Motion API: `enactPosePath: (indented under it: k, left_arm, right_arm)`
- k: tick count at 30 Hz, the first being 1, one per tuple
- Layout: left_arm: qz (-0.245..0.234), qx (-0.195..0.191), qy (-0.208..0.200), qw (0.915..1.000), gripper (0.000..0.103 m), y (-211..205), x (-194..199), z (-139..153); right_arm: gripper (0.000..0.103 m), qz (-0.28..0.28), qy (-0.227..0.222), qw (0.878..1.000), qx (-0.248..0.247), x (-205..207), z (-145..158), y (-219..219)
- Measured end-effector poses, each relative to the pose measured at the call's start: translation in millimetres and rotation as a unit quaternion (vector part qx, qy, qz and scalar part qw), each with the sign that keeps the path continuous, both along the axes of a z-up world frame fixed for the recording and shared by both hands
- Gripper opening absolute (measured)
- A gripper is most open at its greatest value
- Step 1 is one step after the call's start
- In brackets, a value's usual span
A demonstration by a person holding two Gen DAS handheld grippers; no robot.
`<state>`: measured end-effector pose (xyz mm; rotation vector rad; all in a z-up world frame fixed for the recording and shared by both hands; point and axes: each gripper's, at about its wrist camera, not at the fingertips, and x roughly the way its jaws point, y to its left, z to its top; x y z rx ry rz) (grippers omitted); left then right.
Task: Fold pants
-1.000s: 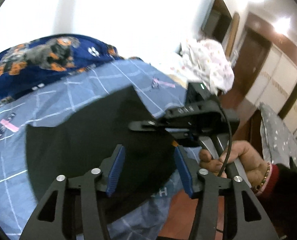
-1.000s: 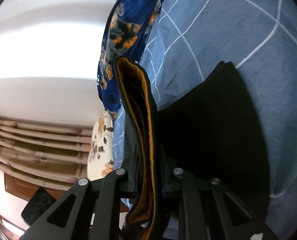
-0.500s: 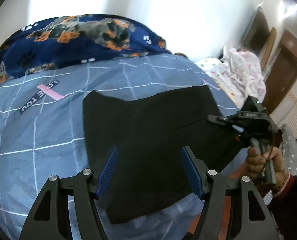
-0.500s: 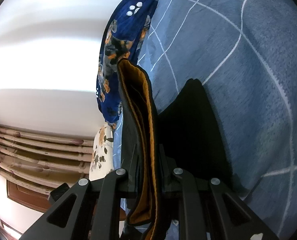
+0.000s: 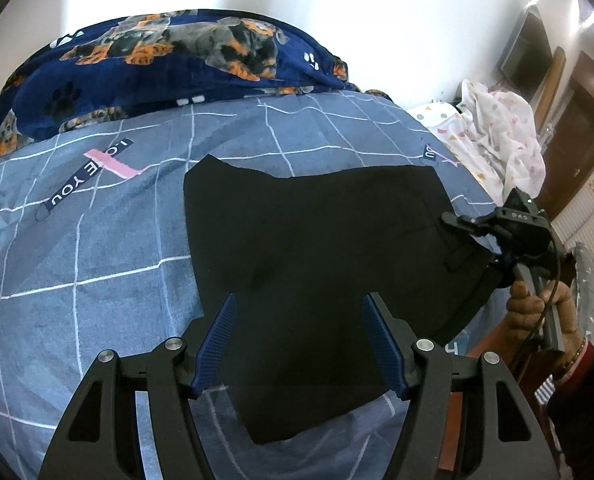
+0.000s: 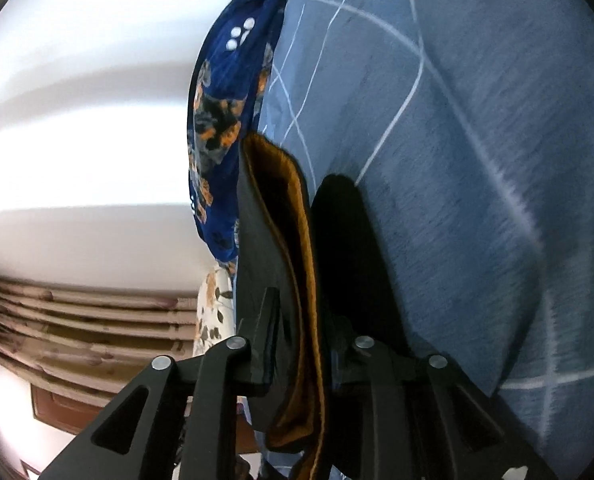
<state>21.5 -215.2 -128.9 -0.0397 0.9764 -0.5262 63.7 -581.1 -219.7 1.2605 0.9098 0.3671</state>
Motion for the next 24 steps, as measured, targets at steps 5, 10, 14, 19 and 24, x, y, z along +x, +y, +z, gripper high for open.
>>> enactPosePath:
  k: [5, 10, 14, 19, 24]
  left_arm:
    - [0.004, -0.006, -0.006, 1.0000, 0.066, 6, 1, 4]
    - [0.009, -0.018, -0.004, 0.9998, 0.066, 12, 2, 7]
    - [0.011, -0.023, 0.006, 0.9997, 0.066, 12, 2, 5]
    - [0.006, -0.014, 0.010, 0.9998, 0.066, 12, -3, 3]
    - [0.010, -0.014, 0.011, 0.9998, 0.067, 17, -6, 2]
  right_arm:
    - [0.029, -0.053, -0.016, 0.998, -0.038, -24, 27, -28]
    - [0.031, -0.039, -0.105, 0.993, 0.027, -67, 73, -25]
    - [0.045, 0.004, -0.075, 0.997, 0.015, -84, 70, 3]
    - [0.043, -0.016, -0.005, 0.999, 0.036, -91, 20, 5]
    - [0.042, -0.039, 0.010, 0.998, 0.055, -89, 8, -1]
